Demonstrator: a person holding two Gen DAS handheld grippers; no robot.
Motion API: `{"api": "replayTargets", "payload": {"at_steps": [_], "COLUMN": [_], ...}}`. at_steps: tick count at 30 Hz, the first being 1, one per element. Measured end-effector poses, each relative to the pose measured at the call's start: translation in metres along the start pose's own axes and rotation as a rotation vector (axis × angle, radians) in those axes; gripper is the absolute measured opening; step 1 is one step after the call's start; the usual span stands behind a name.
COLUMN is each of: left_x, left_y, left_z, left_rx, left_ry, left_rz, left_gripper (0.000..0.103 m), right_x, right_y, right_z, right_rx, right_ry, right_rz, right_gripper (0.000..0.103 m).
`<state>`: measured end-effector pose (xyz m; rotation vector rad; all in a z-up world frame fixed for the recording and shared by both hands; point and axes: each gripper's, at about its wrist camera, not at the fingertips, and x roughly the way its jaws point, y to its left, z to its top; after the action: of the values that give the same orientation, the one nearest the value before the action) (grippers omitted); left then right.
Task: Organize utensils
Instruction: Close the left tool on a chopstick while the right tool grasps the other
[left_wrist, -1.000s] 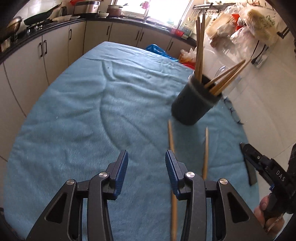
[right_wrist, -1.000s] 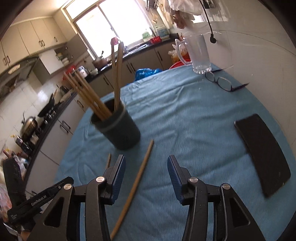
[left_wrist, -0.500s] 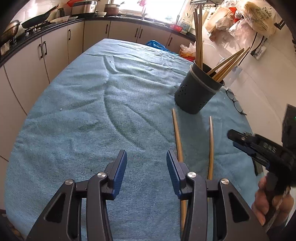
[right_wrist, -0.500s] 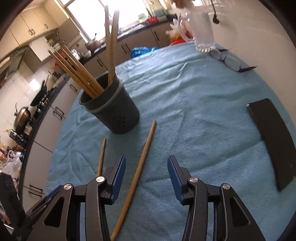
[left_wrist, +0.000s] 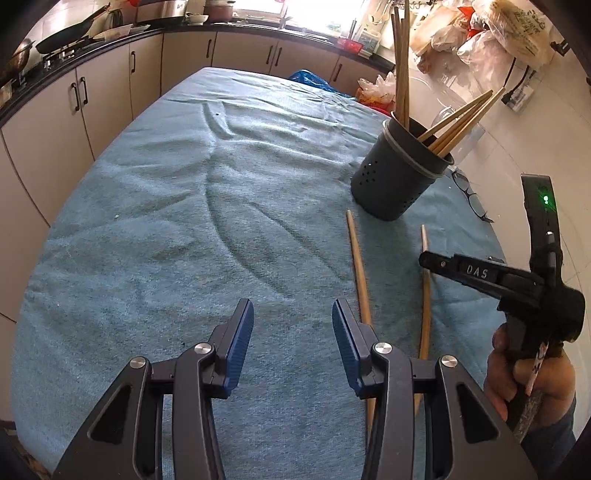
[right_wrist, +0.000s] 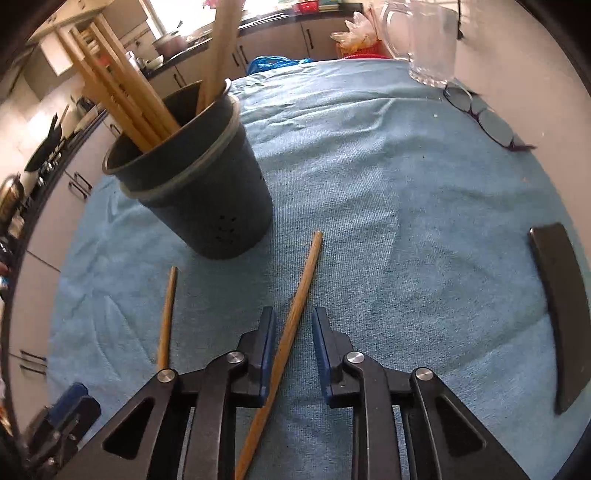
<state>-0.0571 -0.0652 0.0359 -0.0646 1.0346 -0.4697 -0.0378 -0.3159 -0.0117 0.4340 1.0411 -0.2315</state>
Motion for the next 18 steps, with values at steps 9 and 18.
{"api": "replayTargets", "payload": {"at_steps": [9, 18], "left_x": [0.031, 0.068], "left_y": [-0.041, -0.075], "left_z": [0.013, 0.028], "left_rx": [0.089, 0.147], "left_ry": [0.099, 0.163], "left_rz": [-0.007, 0.063], "left_gripper": [0.043, 0.031], "right_x": [-0.022, -0.055], "right_y": [-0.027, -0.049], "right_z": [-0.014, -0.016], "right_rx": [0.022, 0.054], "right_ry": [-0.043, -0.125], "right_rz": [0.065, 0.108], "right_gripper": [0.007, 0.007]}}
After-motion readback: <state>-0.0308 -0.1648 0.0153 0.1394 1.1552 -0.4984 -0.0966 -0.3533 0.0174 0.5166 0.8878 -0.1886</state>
